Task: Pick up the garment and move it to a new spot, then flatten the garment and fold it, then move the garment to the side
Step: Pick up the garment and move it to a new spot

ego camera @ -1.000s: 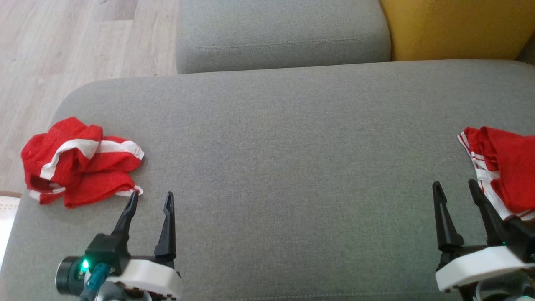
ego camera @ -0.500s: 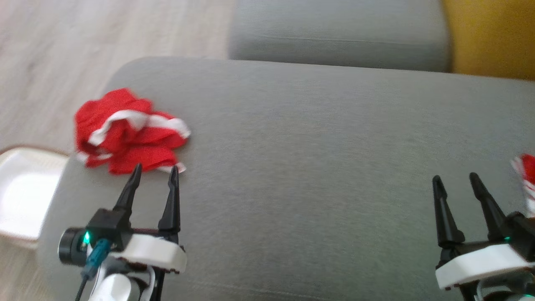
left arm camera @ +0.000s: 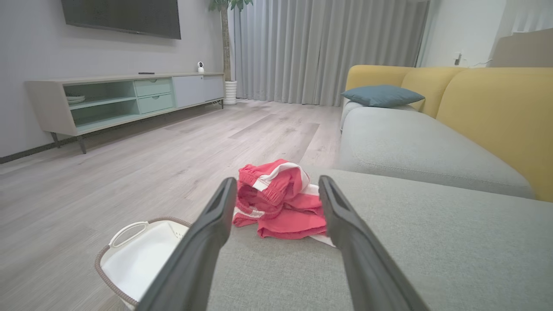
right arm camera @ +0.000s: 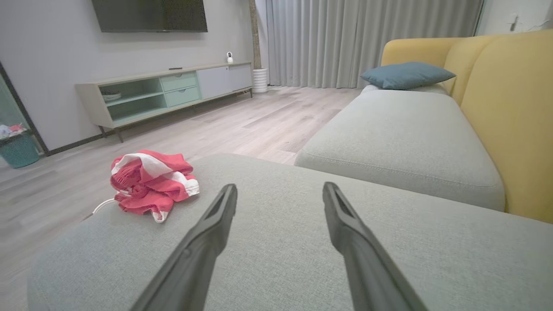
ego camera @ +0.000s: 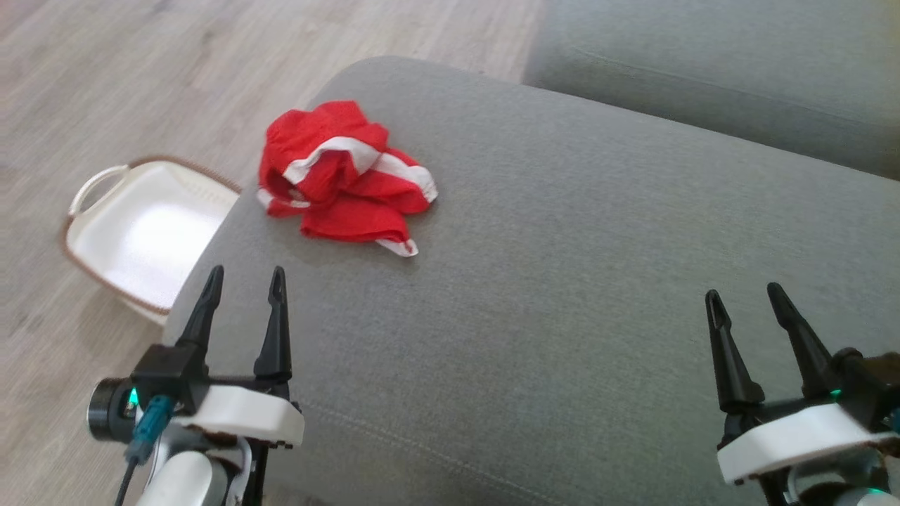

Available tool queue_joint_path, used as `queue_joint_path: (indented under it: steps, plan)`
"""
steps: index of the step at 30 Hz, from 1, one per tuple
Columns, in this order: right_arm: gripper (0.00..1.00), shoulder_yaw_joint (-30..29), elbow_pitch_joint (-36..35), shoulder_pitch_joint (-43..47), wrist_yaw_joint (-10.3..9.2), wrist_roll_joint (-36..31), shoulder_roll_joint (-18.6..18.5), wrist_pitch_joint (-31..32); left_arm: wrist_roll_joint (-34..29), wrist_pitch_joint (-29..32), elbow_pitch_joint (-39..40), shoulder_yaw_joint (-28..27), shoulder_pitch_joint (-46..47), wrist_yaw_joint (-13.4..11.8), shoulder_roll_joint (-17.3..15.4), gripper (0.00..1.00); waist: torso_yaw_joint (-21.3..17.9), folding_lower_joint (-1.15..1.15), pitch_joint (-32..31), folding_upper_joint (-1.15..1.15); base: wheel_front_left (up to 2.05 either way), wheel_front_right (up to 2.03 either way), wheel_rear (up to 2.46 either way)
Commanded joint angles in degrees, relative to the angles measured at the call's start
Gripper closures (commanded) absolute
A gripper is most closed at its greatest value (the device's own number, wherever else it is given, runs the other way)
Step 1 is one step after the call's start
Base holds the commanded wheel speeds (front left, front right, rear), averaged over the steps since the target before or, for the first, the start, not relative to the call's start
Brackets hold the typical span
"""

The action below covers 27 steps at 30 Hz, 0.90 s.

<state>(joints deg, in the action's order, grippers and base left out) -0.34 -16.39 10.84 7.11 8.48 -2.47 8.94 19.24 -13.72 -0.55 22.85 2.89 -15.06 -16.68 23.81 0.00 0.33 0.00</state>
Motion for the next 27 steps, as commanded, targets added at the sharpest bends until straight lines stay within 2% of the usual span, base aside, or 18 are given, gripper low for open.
queue_joint_path:
  steps: [1,7,12,15,20,27]
  plan:
    - [0.00,1.31,-2.58,-3.40,0.37,-0.36,-0.70,0.22,0.14,-0.55,1.85,-2.80,3.50,0.12,-0.69,0.00,0.83,0.00,0.71,0.00,0.00,0.00,0.00]
    - [0.00,1.60,-3.90,-4.77,0.37,-0.49,-1.45,1.20,0.66,-0.88,2.31,-3.62,4.49,0.16,0.01,0.00,0.22,0.00,4.01,0.00,0.00,0.00,0.00]
    - [0.00,1.59,-6.28,-7.63,0.37,-0.71,-3.44,3.02,0.85,-1.04,2.11,-4.40,9.15,0.33,1.40,0.00,-2.28,0.00,10.96,0.00,0.00,0.00,0.00]
    - [0.00,1.49,-8.07,-9.39,0.37,-0.98,-4.65,4.28,1.62,-1.09,-0.13,-4.96,13.69,1.58,2.03,0.00,-4.11,0.00,15.65,0.00,0.00,0.00,0.00]
    - [0.00,1.31,-9.78,-11.97,0.37,-1.00,-6.72,5.63,3.24,-0.29,-7.12,-5.69,21.25,3.81,2.42,0.00,-6.03,0.00,21.73,0.00,0.00,0.00,0.00]
    - [0.00,1.30,-10.72,-15.66,0.37,-0.45,-9.05,6.23,6.08,2.02,-28.41,-7.15,36.80,8.81,1.86,0.00,-8.12,0.00,27.78,0.00,0.00,0.00,0.00]
